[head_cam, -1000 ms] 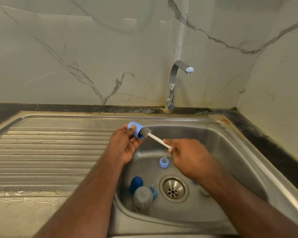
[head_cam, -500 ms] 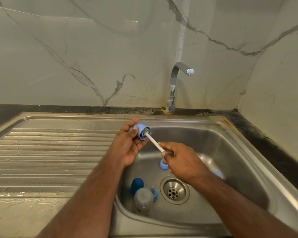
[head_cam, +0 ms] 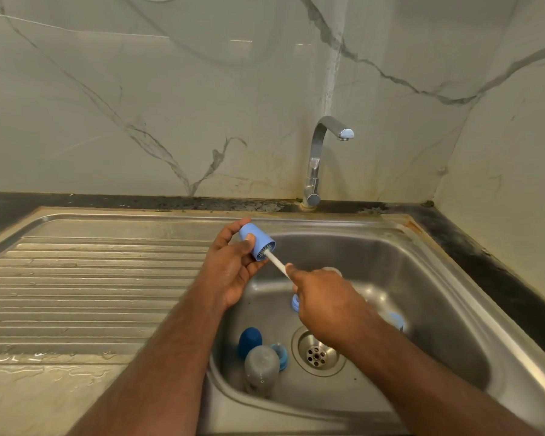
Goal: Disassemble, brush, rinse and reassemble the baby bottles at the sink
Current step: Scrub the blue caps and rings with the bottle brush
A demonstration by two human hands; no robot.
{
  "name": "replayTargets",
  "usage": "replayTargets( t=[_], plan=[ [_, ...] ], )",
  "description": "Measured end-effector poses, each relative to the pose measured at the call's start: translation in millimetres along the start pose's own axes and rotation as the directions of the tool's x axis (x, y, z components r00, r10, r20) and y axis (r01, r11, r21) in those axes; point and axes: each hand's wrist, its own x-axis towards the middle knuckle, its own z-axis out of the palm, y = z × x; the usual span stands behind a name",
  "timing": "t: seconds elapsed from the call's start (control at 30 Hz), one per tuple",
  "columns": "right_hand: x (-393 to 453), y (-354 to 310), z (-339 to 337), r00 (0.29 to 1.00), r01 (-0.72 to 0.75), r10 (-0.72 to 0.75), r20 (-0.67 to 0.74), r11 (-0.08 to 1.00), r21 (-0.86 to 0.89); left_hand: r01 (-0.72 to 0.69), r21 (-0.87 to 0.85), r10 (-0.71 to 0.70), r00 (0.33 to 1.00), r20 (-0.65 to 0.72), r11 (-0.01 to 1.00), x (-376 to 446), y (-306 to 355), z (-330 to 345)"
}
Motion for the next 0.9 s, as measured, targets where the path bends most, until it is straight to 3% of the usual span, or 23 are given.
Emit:
replayTargets(
  t=[0.13,0.23,0.33,0.43,0.53,0.63,0.73,0.8,0.9],
  plan=[
    [-4,16,-5,0.996,0.011,0.011,-0.090,0.968,0.250,-0.015,0.022,0.014,0.999,0.030,1.000,-2,-1,2],
    [-1,15,2,0.989,-0.031,0.046,-0.140,0.993,0.112,-0.040,0.064,0.037,0.998,0.051,0.997,-2,-2,3],
    [4,8,8,0.994,-0.040,0.044,-0.101,0.998,0.046,-0.061,0.075,0.057,0.997,0.056,0.995,-2,-3,3],
    [1,12,0,1.000,-0.014,0.014,0.000,0.967,0.254,-0.056,0.068,0.053,0.998,0.041,0.996,-2,-2,1],
    [-2,20,-8,0.996,-0.011,0.044,-0.078,0.925,0.381,-0.044,0.014,0.044,0.998,0.045,0.999,-1,-2,1],
    [-2,14,-6,0.988,-0.028,0.067,-0.142,0.966,0.256,-0.033,0.006,0.033,0.998,0.056,0.999,0,-3,3],
    [0,5,-3,0.997,-0.009,0.016,-0.070,0.996,0.093,-0.015,-0.008,0.015,0.998,0.056,1.000,-1,-2,2],
    [1,8,-6,0.999,0.008,-0.003,-0.040,0.990,0.140,-0.002,-0.014,0.003,0.999,0.041,1.000,-1,-1,1],
    [-1,15,-6,0.988,0.034,0.001,-0.152,0.972,0.231,0.025,-0.097,-0.023,0.999,0.025,0.995,-1,-1,3]
  ],
)
